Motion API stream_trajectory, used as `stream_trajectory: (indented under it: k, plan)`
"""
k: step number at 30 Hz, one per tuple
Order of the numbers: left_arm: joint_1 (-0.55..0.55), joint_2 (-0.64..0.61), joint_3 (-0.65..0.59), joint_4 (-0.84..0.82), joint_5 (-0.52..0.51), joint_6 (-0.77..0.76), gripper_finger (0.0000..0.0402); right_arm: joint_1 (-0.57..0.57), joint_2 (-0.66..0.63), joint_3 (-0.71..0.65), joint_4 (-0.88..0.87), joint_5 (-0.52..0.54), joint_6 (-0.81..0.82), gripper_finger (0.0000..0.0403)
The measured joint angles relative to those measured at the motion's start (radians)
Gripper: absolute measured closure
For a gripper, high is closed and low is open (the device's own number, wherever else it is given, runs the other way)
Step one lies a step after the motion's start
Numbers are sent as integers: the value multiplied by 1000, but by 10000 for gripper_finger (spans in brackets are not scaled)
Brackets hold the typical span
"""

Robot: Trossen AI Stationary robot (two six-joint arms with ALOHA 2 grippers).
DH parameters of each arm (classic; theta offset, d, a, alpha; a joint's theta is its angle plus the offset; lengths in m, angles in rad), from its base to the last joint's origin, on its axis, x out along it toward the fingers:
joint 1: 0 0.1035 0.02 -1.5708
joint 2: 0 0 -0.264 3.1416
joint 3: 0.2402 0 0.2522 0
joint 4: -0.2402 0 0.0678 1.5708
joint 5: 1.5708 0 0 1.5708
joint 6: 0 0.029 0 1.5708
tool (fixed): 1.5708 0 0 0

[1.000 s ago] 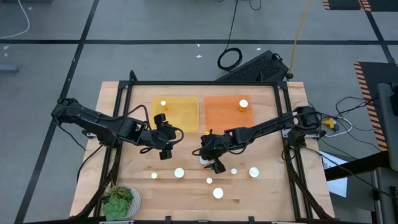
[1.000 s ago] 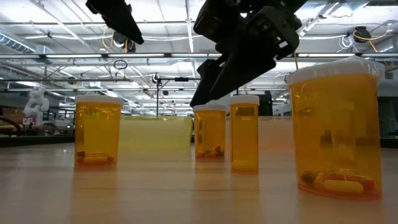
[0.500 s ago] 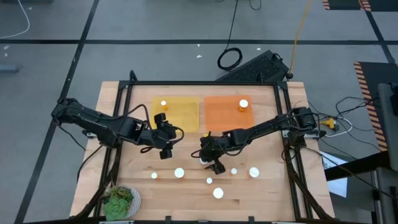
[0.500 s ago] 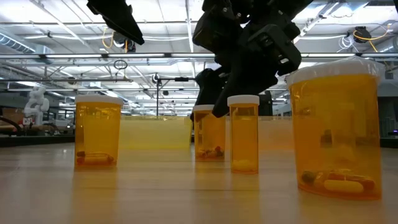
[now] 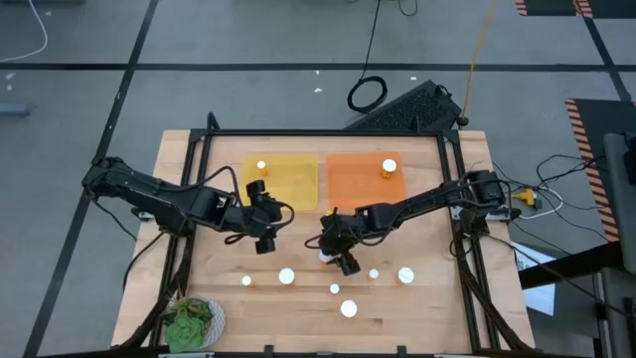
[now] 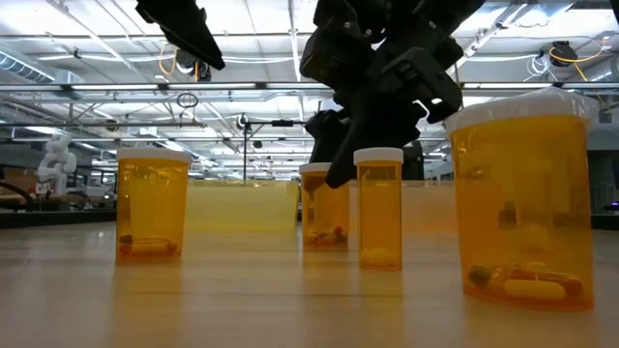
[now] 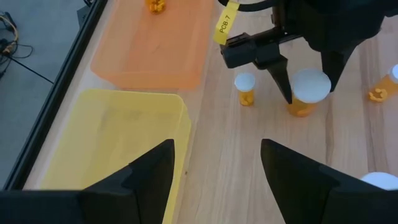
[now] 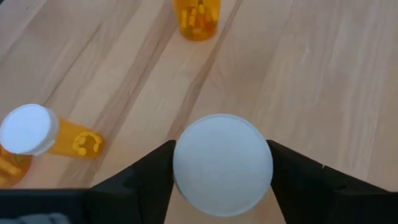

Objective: Pick and place medicine bottles into bin by pill shape (circle, oval)
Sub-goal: Put the big orange pill bottle into the orange bin

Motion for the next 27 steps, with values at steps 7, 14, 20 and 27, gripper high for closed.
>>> stream_trajectory:
  k: [7,14,20,27]
  plan:
    - [0,0,0,2,0,5,158,0,-19,0,1,0,-9,195]
    - [0,0,0,6,0,6,158,0,-78,0,-31,1,-8,189]
    - [0,0,0,5,0,-11,158,-1,-160,-1,-85,7,-8,190]
    - [-5,0,0,5,0,-62,158,-24,-274,-1,-164,81,-11,190]
